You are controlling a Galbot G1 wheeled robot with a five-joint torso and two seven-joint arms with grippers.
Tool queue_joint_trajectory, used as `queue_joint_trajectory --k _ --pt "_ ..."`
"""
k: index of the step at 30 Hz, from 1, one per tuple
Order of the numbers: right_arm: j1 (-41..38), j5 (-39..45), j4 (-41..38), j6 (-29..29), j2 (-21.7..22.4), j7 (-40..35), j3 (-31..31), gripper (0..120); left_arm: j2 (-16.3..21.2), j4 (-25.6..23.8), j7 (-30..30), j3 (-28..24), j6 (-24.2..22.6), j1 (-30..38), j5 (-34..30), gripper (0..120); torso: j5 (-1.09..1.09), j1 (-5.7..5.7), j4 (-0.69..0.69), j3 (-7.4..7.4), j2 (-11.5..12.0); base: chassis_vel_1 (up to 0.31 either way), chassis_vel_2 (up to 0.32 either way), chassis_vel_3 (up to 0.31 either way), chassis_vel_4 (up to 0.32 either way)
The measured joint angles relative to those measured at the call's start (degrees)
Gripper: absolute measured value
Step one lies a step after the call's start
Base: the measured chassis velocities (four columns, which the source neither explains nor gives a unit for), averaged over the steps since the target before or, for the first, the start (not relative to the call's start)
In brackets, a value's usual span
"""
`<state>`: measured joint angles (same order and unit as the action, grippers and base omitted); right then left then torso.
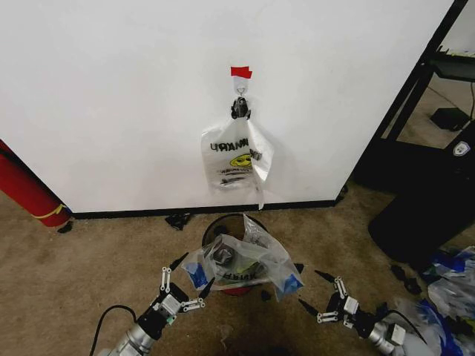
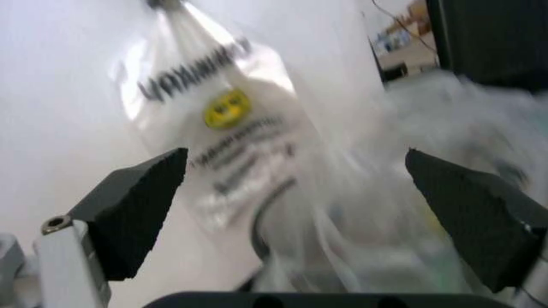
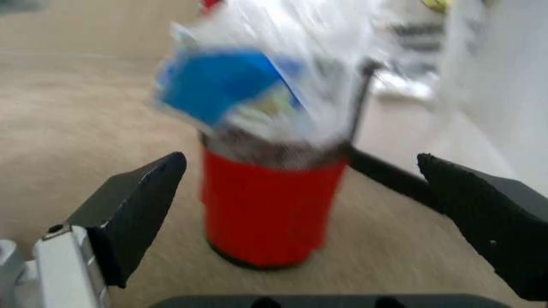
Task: Pick up the garbage bag from the wall and place it over the trash bin.
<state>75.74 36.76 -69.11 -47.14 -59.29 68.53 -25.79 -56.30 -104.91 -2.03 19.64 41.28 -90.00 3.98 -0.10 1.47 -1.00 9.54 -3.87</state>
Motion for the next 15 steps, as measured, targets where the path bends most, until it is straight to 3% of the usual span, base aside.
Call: queue_joint_trajectory --k 3,6,8,10,13,15 --pt "0.89 4.02 -3.94 0.03 0.12 6.34 -2.31 100 2.45 -4.29 0.03 -0.32 -3.01 1.51 -5.13 100 -0.01 0.0 0.02 0.0 0.0 0.0 0.0 0.0 0.0" --pt "1.25 7.81 -8.4 0.07 0.05 6.59 -3.86 100 5.3 -6.55 -0.03 -1.46 -6.14 4.6 -9.92 100 -0.02 0.0 -0.04 0.0 0.0 0.0 0.0 0.0 0.0" --pt "0.35 11.07 -11.51 0.32 0.03 3.37 -3.34 100 7.77 -7.73 -0.05 -2.17 -9.11 6.67 -14.51 100 -0.04 0.0 -0.06 0.0 0.0 0.0 0.0 0.0 0.0" --pt "-1.14 13.85 -15.31 1.65 -0.13 -1.71 -2.17 100 11.0 -8.09 -0.09 -3.49 -12.75 9.47 -20.46 100 -0.01 0.0 0.08 0.0 0.0 0.0 0.0 0.0 0.0" --pt "-1.79 15.56 -18.37 2.74 -0.64 -5.82 -1.51 100 13.89 -7.69 -0.84 -5.18 -15.78 12.97 -25.14 100 -0.06 0.0 0.05 0.01 0.0 0.0 0.0 0.0 0.0" --pt "-1.6 15.82 -21.52 3.12 -1.48 -11.31 -1.6 100 17.09 -5.82 -2.3 -10.13 -18.35 17.75 -28.46 100 0.01 0.0 0.04 0.0 0.0 0.0 0.0 0.0 0.0"
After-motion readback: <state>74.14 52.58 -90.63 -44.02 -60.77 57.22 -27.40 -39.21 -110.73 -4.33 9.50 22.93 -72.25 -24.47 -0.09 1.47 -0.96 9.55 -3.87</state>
